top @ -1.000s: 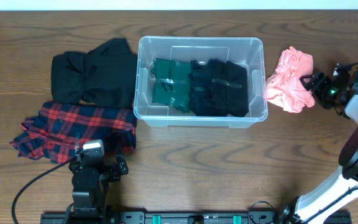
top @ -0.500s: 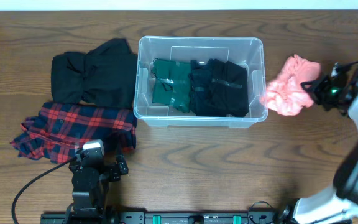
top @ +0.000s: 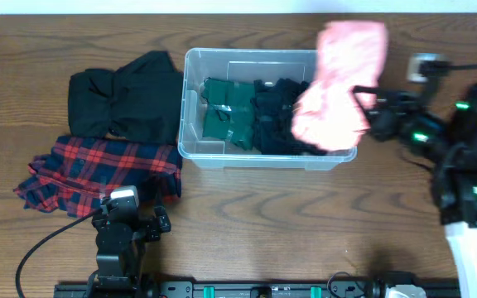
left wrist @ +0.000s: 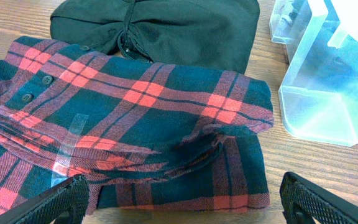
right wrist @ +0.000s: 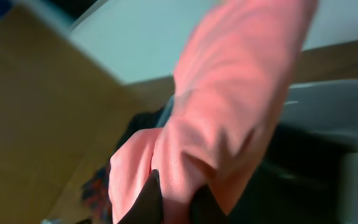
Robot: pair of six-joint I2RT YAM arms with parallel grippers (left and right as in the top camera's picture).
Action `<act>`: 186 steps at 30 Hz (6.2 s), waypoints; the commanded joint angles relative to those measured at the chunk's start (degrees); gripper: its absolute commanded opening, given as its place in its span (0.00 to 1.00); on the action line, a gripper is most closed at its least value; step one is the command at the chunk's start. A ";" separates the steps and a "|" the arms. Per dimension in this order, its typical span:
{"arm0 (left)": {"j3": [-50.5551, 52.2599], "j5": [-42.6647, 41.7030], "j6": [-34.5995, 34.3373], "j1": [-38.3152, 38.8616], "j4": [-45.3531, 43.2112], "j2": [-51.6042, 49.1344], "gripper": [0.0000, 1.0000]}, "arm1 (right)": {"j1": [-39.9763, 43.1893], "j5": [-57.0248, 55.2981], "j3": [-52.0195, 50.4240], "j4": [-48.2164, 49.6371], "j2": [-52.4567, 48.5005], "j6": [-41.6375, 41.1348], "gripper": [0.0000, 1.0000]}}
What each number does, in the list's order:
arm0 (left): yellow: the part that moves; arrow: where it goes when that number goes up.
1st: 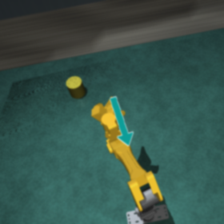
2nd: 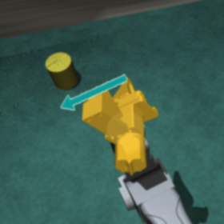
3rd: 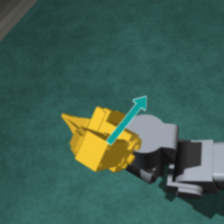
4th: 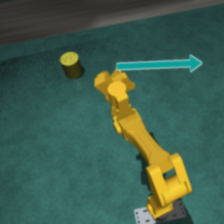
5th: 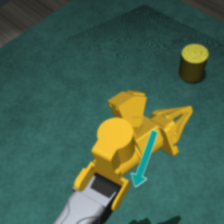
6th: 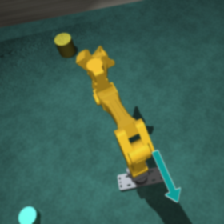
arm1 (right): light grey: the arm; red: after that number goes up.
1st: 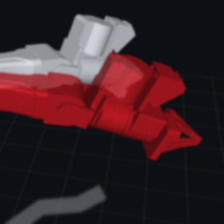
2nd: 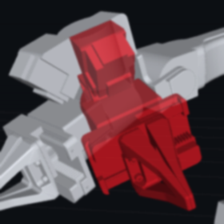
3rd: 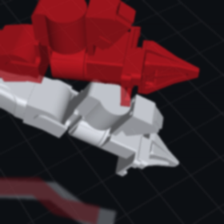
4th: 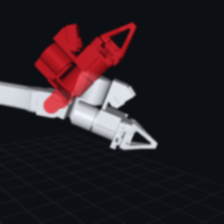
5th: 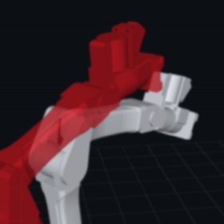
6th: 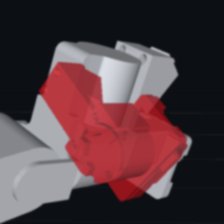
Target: Pack container
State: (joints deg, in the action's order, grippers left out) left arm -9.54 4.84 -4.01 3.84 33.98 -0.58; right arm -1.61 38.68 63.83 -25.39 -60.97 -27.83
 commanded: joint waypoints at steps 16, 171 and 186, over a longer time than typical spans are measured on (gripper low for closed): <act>0.79 0.26 0.79 -0.28 -0.28 0.39 0.98 | -25.59 -10.23 -0.20 44.41 -42.51 -29.46 0.01; -66.66 -59.32 -1.22 -51.19 34.75 -68.48 0.06 | 29.73 -25.62 22.18 -37.46 -11.82 11.19 0.99; -70.62 -53.46 -40.35 -20.11 -3.21 -47.74 0.06 | 29.70 -25.62 22.18 -37.46 -11.82 11.19 0.99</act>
State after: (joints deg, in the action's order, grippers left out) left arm -79.59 -52.34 -32.91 -20.95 34.26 -46.44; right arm 27.68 13.04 85.76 -62.83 -73.23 -17.32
